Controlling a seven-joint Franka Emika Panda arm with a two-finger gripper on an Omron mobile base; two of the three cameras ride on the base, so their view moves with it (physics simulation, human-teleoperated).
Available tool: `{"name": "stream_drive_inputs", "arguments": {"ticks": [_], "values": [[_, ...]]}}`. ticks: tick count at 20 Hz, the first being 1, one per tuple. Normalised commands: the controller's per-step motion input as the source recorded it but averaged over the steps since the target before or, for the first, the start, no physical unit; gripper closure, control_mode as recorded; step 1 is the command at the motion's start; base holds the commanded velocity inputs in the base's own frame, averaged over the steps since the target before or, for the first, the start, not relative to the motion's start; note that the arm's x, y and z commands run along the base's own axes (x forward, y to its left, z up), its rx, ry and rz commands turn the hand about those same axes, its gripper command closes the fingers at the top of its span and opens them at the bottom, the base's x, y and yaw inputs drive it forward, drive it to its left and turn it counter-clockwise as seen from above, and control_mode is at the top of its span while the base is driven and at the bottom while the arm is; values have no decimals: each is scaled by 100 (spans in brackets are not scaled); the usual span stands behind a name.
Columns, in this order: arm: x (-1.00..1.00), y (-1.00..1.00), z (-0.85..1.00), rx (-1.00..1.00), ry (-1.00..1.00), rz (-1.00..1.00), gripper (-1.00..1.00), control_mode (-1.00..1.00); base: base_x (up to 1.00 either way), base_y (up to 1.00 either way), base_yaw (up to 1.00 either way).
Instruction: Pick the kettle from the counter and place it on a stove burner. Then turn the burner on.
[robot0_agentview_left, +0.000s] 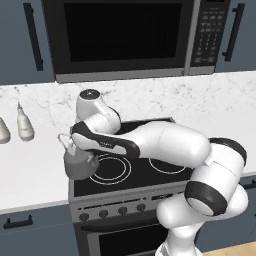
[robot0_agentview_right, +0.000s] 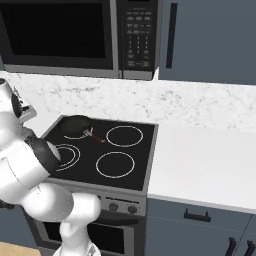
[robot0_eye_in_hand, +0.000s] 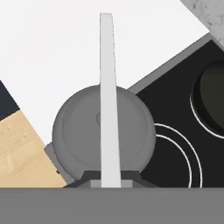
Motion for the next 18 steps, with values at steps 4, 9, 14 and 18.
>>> {"name": "stream_drive_inputs", "arguments": {"ticks": [4,9,14,18], "values": [[0,-40,2,0,0,8,100,-100,0,0,0],[0,-47,0,0,0,10,100,-100,0,0,0],[0,-47,0,0,0,7,100,-100,0,0,0],[0,-35,0,0,0,1,100,-100,0,0,0]]}}
